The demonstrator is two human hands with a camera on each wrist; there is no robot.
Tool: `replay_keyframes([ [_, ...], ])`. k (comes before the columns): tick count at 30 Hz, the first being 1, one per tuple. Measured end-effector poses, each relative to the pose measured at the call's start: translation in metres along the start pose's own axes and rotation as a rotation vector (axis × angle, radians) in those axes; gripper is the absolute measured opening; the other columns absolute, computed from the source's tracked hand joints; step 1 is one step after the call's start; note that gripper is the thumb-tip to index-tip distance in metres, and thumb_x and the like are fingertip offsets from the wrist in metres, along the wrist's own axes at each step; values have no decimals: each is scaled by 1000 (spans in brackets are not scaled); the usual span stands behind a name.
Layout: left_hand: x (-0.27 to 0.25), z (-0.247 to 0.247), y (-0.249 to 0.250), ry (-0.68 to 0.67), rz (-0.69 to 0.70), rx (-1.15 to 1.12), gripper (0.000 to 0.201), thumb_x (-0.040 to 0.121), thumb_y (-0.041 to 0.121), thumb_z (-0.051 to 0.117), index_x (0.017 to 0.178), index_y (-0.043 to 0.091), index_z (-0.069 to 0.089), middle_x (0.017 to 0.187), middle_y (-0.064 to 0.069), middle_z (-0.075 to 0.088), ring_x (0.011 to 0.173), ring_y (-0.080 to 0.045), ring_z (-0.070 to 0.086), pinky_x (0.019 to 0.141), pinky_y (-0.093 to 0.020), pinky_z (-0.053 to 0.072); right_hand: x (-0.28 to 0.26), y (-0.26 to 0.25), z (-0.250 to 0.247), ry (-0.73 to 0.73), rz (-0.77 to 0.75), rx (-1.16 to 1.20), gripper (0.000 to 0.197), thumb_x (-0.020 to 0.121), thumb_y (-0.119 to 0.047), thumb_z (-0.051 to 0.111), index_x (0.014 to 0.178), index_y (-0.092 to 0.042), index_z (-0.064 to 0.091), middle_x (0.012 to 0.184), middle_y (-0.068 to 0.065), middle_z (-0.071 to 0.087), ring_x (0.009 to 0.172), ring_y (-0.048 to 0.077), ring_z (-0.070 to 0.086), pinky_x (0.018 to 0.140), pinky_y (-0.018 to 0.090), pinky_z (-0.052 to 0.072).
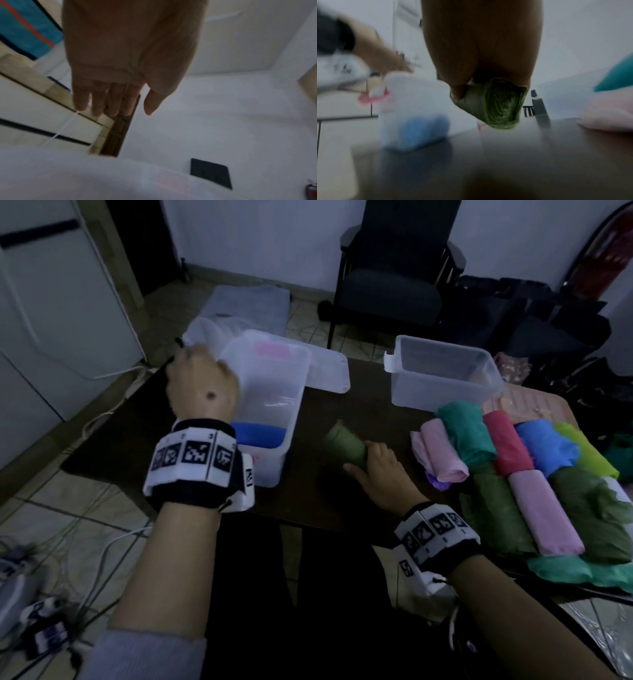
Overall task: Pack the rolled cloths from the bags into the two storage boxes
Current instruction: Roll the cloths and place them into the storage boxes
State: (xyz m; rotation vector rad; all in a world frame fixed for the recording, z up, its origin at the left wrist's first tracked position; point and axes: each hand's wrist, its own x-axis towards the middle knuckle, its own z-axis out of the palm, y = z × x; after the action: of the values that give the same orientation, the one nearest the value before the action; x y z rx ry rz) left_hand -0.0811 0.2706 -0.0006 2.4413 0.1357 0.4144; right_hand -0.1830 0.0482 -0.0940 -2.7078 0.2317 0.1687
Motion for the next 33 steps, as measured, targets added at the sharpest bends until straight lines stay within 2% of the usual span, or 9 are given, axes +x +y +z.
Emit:
replay_keyframes([
  [3,-1,1,-37,-127,-298,30,51,97,35,40,130,-4,41,136,-25,41,125,-42,40,99,-49,35,9,-22,-15,122,-49,151,59,94,-41,48,139,-8,30,134,11,39,122,24,40,100,37,36],
  [6,-5,10,-56,-260,-415,-52,54,97,39,39,131,-2,43,135,-24,45,121,-41,46,98,-45,38,20,-49,-32,256,-151,216,55,94,-37,50,137,-7,33,128,12,40,117,23,41,97,36,38],
  [9,-3,13,-63,-228,-417,-152,46,98,34,38,125,-1,53,129,-25,50,116,-40,50,96,-41,41,32,-80,-44,343,-276,178,54,94,-36,51,136,-6,34,126,13,42,112,22,43,96,37,40],
  [13,-17,9,-70,-146,-314,-152,43,101,31,32,117,1,57,122,-26,55,114,-41,49,96,-41,38,49,-117,-48,392,-434,17,57,94,-38,51,136,-2,36,128,16,45,117,29,43,97,40,36],
  [17,-44,4,-86,-72,-259,-218,39,101,32,31,113,4,56,113,-24,59,105,-38,53,83,-34,37,64,-147,-39,409,-473,-188,57,95,-44,45,135,-5,36,127,14,43,115,30,42,91,40,35],
  [22,-61,6,-97,18,-193,-295,35,101,29,33,109,5,57,92,-9,55,79,-18,44,61,-14,23,75,-167,-26,307,-406,-432,52,95,-44,43,129,-5,38,129,15,41,118,31,40,92,41,35],
  [24,-65,7,-99,44,-160,-319,34,101,27,34,108,5,58,91,-7,57,77,-14,45,61,-13,24,79,-167,-19,248,-340,-473,52,95,-43,44,129,-4,37,132,15,41,121,31,39,96,43,34],
  [29,-70,10,-103,81,-86,-342,32,100,27,37,110,7,60,95,-16,65,76,-19,51,61,-16,27,86,-160,-15,-16,-218,-355,54,95,-42,46,133,-6,35,138,15,38,129,31,32,103,45,28],
  [33,-72,9,-99,52,-82,-329,32,100,29,36,114,11,59,89,-3,57,77,-13,50,63,-16,30,93,-153,-18,-151,-122,-351,56,94,-47,44,136,-11,35,139,16,35,129,34,30,105,49,30],
])
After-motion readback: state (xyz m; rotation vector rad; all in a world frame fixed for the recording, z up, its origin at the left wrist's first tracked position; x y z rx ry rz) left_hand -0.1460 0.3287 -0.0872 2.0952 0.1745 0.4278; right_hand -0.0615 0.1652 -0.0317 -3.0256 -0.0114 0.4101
